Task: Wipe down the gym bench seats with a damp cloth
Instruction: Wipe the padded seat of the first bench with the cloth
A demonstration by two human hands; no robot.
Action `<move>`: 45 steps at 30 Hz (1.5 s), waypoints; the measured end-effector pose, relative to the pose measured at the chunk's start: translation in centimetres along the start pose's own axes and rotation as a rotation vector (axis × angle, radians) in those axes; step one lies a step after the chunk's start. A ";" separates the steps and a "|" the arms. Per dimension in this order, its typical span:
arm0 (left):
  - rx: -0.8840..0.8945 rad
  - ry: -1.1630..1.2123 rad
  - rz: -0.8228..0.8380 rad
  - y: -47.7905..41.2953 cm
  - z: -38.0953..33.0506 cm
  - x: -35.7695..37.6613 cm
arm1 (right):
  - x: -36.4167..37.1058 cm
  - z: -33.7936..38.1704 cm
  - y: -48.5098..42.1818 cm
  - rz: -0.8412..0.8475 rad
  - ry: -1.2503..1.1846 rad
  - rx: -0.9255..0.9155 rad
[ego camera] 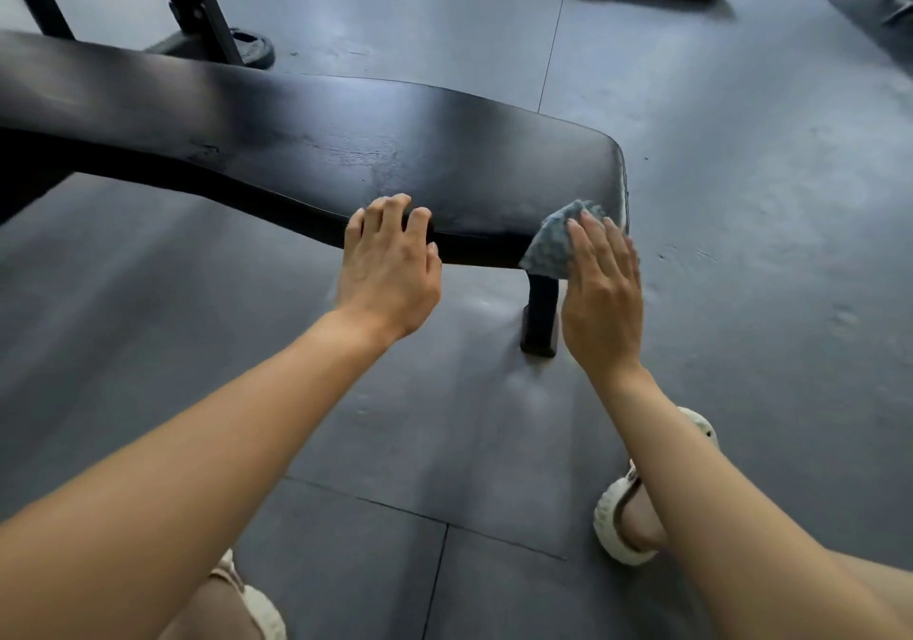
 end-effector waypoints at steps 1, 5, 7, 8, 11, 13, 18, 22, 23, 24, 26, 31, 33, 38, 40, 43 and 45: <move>-0.014 -0.002 0.025 0.2 0.4 0.0 | 0.1 0.3 0.3 -0.025 0.013 0.046; 0.049 -0.040 0.119 0.6 1.5 -0.1 | 1.7 3.9 -0.2 -0.063 0.017 0.157; 0.046 -0.016 0.136 0.5 1.9 -0.4 | 2.4 6.0 -0.7 0.008 0.019 0.088; 0.044 -0.004 0.139 0.4 1.9 -0.4 | 2.7 6.7 -1.1 0.056 0.019 0.041; 0.037 0.017 0.120 0.2 1.7 -0.4 | 3.2 8.1 -2.3 0.194 0.025 -0.104; 0.027 0.026 0.091 0.1 1.5 -0.4 | 3.2 7.9 -2.8 0.252 0.047 -0.191; 0.012 0.033 0.081 0.1 1.1 -0.4 | 1.4 4.3 -2.5 0.114 0.025 -0.159; 0.004 0.053 0.095 -0.1 1.3 -0.4 | 1.6 4.0 -1.2 -0.062 0.018 0.029; 0.006 0.054 0.101 -0.1 1.4 -0.4 | 2.0 4.5 -1.3 -0.080 0.011 0.074; 0.009 0.052 0.109 -0.1 1.4 -0.5 | 2.3 5.2 -1.5 -0.084 0.001 0.112; 0.016 0.046 0.119 -0.1 1.6 -0.6 | 2.9 6.7 -2.2 -0.035 -0.010 0.111; 0.041 0.008 0.122 -0.4 1.4 -0.8 | 4.2 10.1 -3.9 0.261 -0.024 -0.148; 0.043 -0.005 0.138 -0.5 1.3 -1.1 | 3.9 9.8 -4.4 0.268 -0.063 -0.155; 0.195 -0.048 0.263 -0.9 2.5 -2.6 | 3.1 7.2 -4.0 0.045 -0.055 0.025; 0.262 -0.088 0.283 -1.2 3.7 -3.3 | 3.4 7.3 -3.8 -0.048 -0.030 0.073; 0.265 -0.132 0.255 -2.1 6.1 -3.7 | 4.4 8.3 -3.9 -0.165 0.026 0.071; 0.207 -0.115 0.232 -2.7 7.7 -3.5 | 5.5 9.8 -4.0 -0.213 0.056 0.002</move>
Point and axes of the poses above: each hand's wrist, its own y-axis away from the middle knuckle, its own x-axis out of the palm, z = x × y, the point moved 3 cm from there along -y, towards the middle knuckle, and after that the axes turned 3 degrees about -y, right-handed, at the moved point
